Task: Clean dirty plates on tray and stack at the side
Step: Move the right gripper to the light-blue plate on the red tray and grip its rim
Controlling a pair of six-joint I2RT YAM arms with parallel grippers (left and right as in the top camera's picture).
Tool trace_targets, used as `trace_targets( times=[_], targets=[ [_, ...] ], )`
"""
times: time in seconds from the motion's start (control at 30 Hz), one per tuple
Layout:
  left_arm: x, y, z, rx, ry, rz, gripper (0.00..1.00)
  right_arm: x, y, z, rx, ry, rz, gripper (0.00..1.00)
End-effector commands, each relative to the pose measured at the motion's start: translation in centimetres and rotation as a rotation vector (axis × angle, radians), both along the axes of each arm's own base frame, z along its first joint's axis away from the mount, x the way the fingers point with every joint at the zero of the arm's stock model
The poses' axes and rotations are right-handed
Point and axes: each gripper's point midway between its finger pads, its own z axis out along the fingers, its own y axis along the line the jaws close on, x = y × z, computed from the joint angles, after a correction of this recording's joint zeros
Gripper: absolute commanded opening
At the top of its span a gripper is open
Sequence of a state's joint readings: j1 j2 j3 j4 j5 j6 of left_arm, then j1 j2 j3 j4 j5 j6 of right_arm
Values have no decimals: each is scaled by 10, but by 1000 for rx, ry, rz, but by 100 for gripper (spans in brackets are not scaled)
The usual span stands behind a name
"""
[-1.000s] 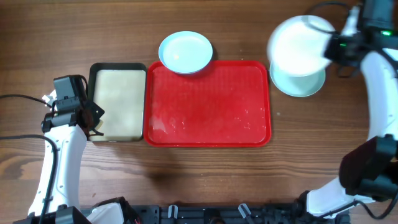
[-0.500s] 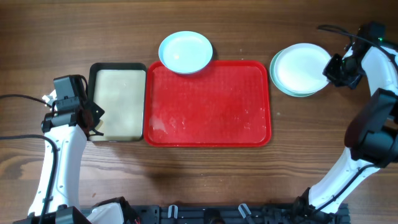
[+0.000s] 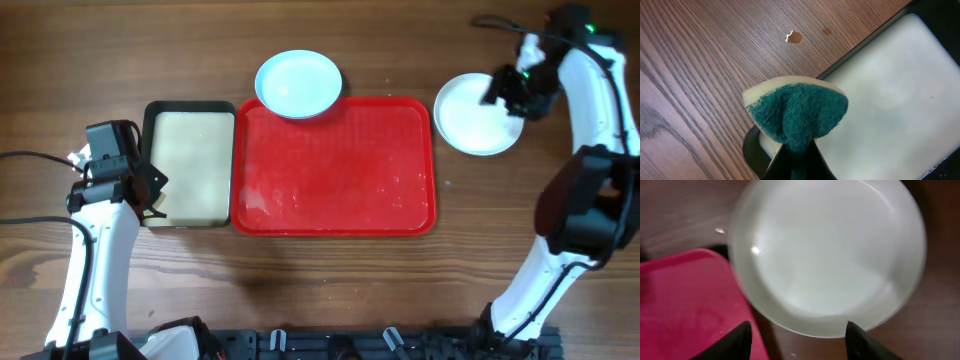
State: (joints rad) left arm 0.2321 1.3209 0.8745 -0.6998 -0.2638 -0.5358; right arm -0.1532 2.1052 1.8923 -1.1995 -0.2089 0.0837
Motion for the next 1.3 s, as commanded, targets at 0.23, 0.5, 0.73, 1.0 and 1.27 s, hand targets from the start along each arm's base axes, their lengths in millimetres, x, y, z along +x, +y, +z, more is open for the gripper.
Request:
trace_targets(
  times=[0.23, 0.5, 0.73, 1.0, 1.27],
  targets=[
    [-2, 2, 1, 6, -4, 1, 4, 65, 181, 62, 17, -397, 393, 61],
    [-3, 2, 1, 5, -1, 1, 4, 69, 229, 72, -16, -493, 467, 70],
    [-1, 0, 1, -1, -6, -4, 4, 66, 244, 69, -1, -494, 468, 63],
    [0, 1, 1, 0, -9, -4, 4, 78, 264, 50, 13, -513, 469, 67],
    [-3, 0, -1, -2, 0, -4, 4, 120, 258, 4, -102, -577, 438, 59]
  ],
)
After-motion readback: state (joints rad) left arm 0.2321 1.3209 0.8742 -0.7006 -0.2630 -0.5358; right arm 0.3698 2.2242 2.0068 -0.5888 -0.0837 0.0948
